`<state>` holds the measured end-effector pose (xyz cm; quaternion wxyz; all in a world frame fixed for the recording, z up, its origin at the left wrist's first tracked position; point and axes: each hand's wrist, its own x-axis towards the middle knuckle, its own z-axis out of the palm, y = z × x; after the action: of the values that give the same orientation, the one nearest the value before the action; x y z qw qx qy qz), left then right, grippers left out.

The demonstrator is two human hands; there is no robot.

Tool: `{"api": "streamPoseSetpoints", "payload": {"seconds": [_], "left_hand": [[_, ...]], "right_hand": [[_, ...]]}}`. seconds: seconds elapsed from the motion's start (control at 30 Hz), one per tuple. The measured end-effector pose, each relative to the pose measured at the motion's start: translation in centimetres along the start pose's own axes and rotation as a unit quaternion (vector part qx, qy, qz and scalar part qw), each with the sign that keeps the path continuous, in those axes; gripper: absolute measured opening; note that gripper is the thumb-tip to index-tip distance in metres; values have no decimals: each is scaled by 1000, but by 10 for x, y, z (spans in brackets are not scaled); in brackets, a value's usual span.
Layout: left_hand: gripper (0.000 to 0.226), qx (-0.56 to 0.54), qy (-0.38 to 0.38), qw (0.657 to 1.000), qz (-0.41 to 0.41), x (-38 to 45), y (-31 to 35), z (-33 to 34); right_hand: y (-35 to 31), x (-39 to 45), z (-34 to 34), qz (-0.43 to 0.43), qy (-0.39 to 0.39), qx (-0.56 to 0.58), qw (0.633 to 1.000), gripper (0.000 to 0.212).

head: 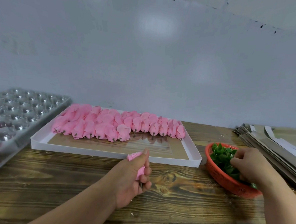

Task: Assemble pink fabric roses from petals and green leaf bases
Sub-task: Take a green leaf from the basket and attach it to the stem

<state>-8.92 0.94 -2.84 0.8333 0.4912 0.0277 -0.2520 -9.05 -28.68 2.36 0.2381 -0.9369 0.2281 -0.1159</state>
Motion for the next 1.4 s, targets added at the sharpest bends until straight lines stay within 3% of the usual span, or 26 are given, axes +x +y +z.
{"api": "streamPoseSetpoints", "payload": {"seconds": [0.23, 0.5, 0.7, 0.83, 0.93, 1.17, 1.4], "left_hand": [[28, -8, 15, 1000, -2, -1, 1, 1], [28, -15, 23, 1000, 0, -1, 1, 1], [26, -18, 22, 1000, -3, -1, 1, 1], [26, -22, 20, 1000, -4, 0, 1, 0], [26, -24, 20, 1000, -4, 0, 2, 0], [26, -27, 17, 999, -6, 0, 2, -1], [26, -25, 18, 1000, -4, -1, 3, -1]], "right_hand": [[3, 0, -3, -23, 90, 68, 993, 13], [-2, -8, -4, -23, -35, 122, 992, 15], [-1, -6, -4, -40, -21, 93, 995, 21], [-2, -7, -3, -44, -55, 74, 995, 35], [-2, -6, -2, -41, -27, 40, 998, 33], [-8, -9, -1, -75, 37, -61, 995, 5], [-7, -8, 1, -53, 34, 47, 997, 22]]}}
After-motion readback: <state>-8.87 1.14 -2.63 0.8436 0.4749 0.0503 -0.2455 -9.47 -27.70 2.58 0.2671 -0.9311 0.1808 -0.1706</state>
